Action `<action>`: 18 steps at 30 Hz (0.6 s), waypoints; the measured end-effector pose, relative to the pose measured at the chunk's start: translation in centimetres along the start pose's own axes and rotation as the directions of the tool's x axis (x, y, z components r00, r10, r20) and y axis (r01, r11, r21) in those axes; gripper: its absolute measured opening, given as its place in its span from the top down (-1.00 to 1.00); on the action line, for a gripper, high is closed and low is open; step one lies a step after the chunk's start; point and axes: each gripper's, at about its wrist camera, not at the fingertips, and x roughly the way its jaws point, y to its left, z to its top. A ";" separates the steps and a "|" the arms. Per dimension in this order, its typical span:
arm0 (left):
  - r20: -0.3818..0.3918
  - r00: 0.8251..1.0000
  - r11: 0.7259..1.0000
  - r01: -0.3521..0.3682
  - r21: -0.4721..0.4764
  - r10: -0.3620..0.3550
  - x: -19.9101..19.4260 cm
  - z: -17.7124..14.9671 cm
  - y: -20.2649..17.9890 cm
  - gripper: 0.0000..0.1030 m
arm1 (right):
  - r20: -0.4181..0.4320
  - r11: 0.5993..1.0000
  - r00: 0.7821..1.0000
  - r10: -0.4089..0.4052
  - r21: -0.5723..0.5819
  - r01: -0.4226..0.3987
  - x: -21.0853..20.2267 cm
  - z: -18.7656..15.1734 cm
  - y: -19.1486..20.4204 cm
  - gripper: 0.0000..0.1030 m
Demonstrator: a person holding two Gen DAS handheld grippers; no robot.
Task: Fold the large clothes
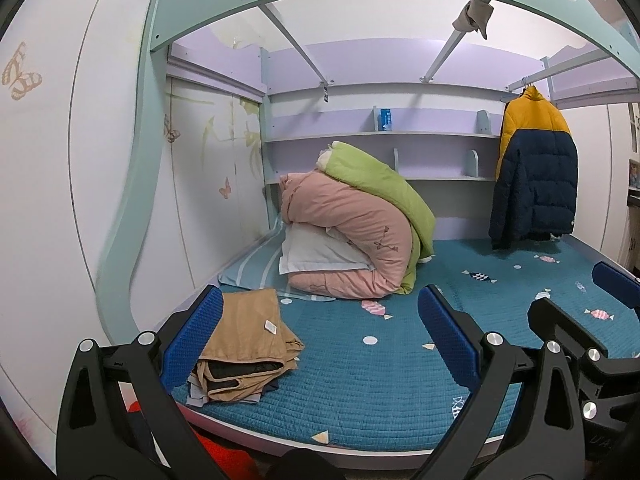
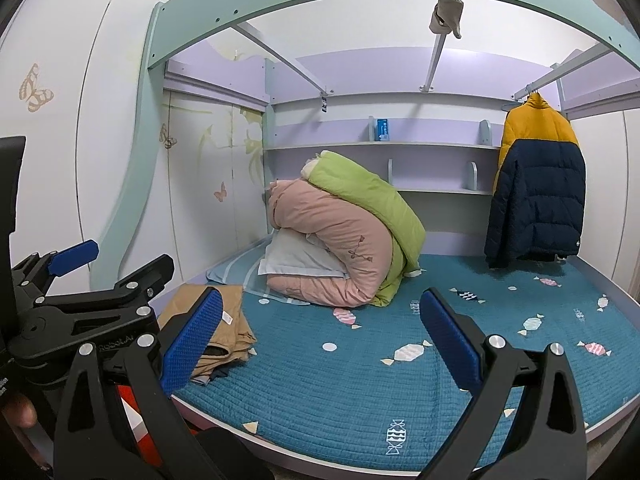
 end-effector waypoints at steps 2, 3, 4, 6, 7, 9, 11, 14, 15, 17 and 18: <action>-0.002 1.000 1.000 0.003 0.001 -0.003 0.1 0.0 0.0 -0.90 | 0.002 1.000 1.000 -0.002 -0.001 0.002 -0.1 0.0 0.0 -0.85; -0.004 1.000 1.000 0.004 0.001 -0.004 0.2 0.0 0.0 -0.91 | 0.001 1.000 1.000 -0.002 0.000 0.002 -0.1 0.0 0.0 -0.85; -0.005 1.000 1.000 0.005 0.001 -0.005 0.2 0.0 0.0 -0.91 | 0.001 1.000 1.000 -0.002 0.001 0.002 -0.1 0.0 0.0 -0.85; -0.005 1.000 1.000 0.006 0.001 -0.006 0.2 0.0 -0.1 -0.91 | -0.001 1.000 1.000 -0.001 0.003 0.001 -0.1 0.0 0.0 -0.85; -0.005 1.000 1.000 0.005 0.002 -0.005 0.3 0.0 -0.1 -0.91 | -0.001 1.000 1.000 0.000 0.004 0.000 -0.1 0.0 0.0 -0.85; -0.006 1.000 1.000 0.005 0.001 -0.005 0.2 0.0 -0.1 -0.91 | -0.003 1.000 1.000 0.001 0.008 -0.001 -0.1 0.0 0.0 -0.85; -0.004 1.000 1.000 0.006 0.001 -0.006 0.2 0.0 -0.1 -0.90 | -0.002 1.000 1.000 0.001 0.008 -0.001 -0.1 0.1 0.0 -0.85; -0.005 1.000 1.000 0.006 0.001 -0.006 0.2 0.0 -0.1 -0.91 | -0.004 1.000 1.000 0.003 0.010 -0.003 0.0 0.0 -0.1 -0.85; -0.005 1.000 1.000 0.007 0.000 -0.007 0.2 0.0 -0.1 -0.91 | -0.004 1.000 1.000 0.003 0.012 -0.003 0.0 0.0 0.0 -0.85; -0.005 1.000 1.000 0.007 0.000 -0.007 0.2 0.0 -0.2 -0.91 | -0.004 1.000 1.000 0.002 0.012 -0.002 -0.1 0.1 0.1 -0.85; -0.005 1.000 1.000 0.006 0.001 -0.006 0.2 0.0 -0.1 -0.91 | -0.003 1.000 1.000 0.001 0.011 -0.001 -0.1 0.1 0.1 -0.85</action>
